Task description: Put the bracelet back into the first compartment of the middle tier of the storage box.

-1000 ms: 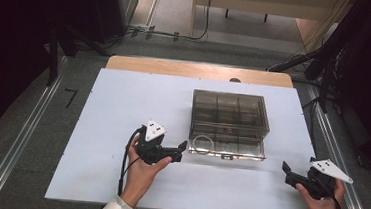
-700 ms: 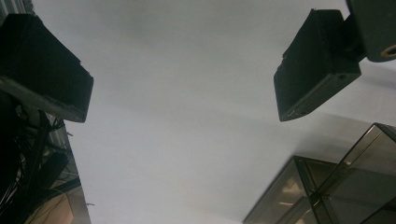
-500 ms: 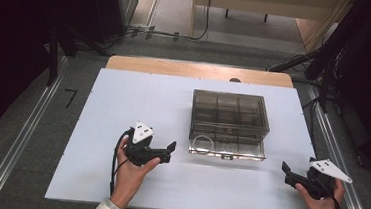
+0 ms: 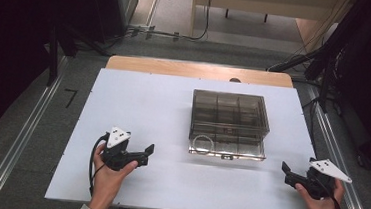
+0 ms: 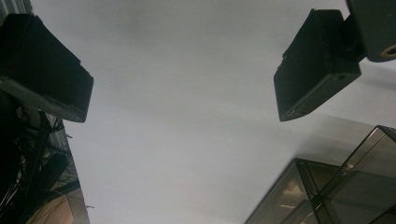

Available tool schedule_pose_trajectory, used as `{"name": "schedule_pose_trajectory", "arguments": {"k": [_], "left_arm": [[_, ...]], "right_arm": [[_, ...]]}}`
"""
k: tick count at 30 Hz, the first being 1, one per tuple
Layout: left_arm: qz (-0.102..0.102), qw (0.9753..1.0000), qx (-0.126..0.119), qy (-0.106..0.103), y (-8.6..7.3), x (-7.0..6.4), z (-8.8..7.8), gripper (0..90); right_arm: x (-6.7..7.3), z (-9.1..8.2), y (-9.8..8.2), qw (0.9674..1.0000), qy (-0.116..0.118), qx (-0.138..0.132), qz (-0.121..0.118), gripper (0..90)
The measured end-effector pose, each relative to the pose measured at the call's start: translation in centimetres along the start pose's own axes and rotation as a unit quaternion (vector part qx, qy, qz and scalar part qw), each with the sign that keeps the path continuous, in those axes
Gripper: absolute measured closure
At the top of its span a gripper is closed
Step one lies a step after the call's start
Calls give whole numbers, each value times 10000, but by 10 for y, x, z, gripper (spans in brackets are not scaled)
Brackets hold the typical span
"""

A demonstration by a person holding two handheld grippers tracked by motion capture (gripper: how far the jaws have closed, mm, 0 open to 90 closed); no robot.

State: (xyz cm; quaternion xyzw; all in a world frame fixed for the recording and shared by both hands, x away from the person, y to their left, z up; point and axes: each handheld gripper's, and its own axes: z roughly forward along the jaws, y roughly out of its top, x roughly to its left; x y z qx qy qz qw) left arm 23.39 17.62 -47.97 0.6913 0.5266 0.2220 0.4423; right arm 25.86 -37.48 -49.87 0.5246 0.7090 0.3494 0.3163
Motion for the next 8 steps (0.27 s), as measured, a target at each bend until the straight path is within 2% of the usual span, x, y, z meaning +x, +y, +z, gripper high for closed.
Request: {"name": "schedule_pose_trajectory", "arguments": {"k": [8], "left_arm": [[-190,9997,-96,127,-17,20,-19,60]], "right_arm": [[0,0,0,10000,-5,21,16,33]]}}
